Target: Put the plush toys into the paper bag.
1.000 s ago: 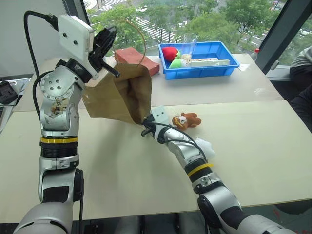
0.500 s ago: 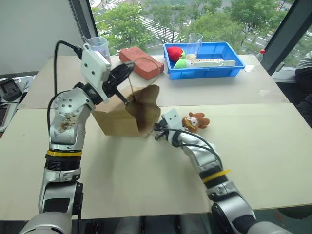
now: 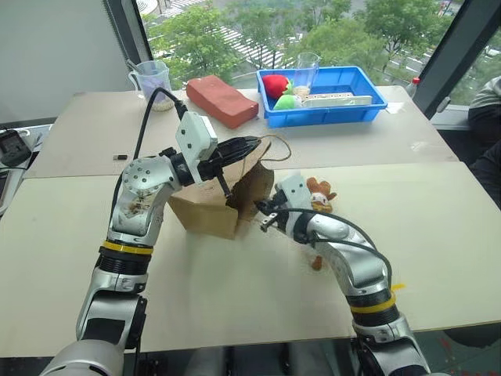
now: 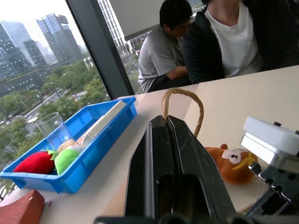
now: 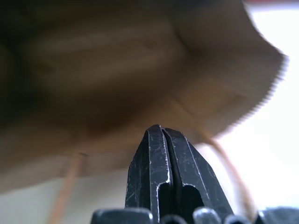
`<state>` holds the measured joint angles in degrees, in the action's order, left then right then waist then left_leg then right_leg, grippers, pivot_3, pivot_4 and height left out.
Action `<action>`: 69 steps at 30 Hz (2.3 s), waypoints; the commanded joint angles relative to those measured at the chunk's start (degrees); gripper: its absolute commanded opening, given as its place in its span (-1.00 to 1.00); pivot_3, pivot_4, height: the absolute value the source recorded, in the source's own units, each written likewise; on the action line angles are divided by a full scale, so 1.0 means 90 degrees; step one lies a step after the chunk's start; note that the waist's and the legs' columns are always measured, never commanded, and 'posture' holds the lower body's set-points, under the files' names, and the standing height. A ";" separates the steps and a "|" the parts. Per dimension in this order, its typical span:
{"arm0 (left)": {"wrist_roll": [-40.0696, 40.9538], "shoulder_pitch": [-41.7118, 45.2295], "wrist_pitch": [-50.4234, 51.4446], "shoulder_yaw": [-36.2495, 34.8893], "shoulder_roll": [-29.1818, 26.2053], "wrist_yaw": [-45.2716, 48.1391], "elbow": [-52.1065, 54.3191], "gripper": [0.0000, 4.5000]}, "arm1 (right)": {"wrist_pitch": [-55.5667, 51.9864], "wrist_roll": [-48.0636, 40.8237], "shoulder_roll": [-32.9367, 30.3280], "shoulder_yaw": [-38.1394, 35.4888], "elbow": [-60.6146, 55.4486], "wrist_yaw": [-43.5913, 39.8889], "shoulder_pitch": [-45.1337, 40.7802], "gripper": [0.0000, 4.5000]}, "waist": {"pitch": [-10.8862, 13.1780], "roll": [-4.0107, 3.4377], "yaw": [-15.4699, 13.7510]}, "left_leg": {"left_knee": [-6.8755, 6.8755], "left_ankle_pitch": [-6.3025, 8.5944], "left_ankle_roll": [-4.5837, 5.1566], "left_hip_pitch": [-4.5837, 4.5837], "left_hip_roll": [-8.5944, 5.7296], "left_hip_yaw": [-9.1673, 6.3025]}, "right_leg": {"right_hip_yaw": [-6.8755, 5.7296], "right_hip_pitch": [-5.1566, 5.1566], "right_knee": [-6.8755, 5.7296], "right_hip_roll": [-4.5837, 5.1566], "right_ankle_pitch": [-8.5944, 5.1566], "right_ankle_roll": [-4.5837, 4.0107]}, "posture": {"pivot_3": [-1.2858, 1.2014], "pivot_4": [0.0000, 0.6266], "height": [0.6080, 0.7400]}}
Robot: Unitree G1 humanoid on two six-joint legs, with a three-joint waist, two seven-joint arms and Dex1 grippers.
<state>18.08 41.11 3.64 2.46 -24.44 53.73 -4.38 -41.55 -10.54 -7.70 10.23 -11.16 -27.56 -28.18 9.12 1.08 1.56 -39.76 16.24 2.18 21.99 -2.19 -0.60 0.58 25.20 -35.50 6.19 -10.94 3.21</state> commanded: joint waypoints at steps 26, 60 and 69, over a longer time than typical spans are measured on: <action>-0.0566 0.1002 -0.0677 -0.1031 -0.0805 -0.1252 -0.0484 -1.00 | 0.1709 0.0915 0.1546 0.0529 0.4680 0.0681 -0.1487 -0.98 | -0.0001 -0.0002 0.0133 | 0.0008 0.0005 -0.0020 -0.0035 -0.0025 -0.0059 | -0.0002 0.0007 -0.0027 0.0003 0.0000 0.0000 | 0.03 -0.52 1.00; -0.0371 0.0043 -0.0289 -0.0639 -0.0758 -0.1016 0.0297 -1.00 | 0.0605 -0.0988 0.1118 -0.0596 0.1310 -0.0053 -0.1787 -0.18 | -0.0014 -0.0024 0.0124 | 0.0008 0.0008 -0.0031 0.0028 -0.0096 -0.0110 | 0.0005 0.0111 -0.0061 0.0027 0.0001 -0.0001 | 0.03 -0.52 1.00; -0.0341 0.0250 -0.0461 -0.0603 -0.0636 -0.0833 -0.0046 -1.00 | 0.0237 -0.1217 -0.0135 -0.1009 -0.0331 -0.0206 -0.1044 1.00 | -0.0013 -0.0023 0.0070 | 0.0000 0.0010 -0.0027 0.0031 -0.0108 -0.0113 | 0.0005 0.0108 -0.0061 0.0032 0.0001 0.0000 | 0.03 -0.52 1.00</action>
<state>14.59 41.31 0.98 -2.09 -29.77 45.97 -5.29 -38.04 -20.05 -6.54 3.36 -8.67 -28.30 -37.99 9.00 0.87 2.19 -39.80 16.34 1.97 22.29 -3.16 -1.61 0.62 26.18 -36.04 6.49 -10.93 3.20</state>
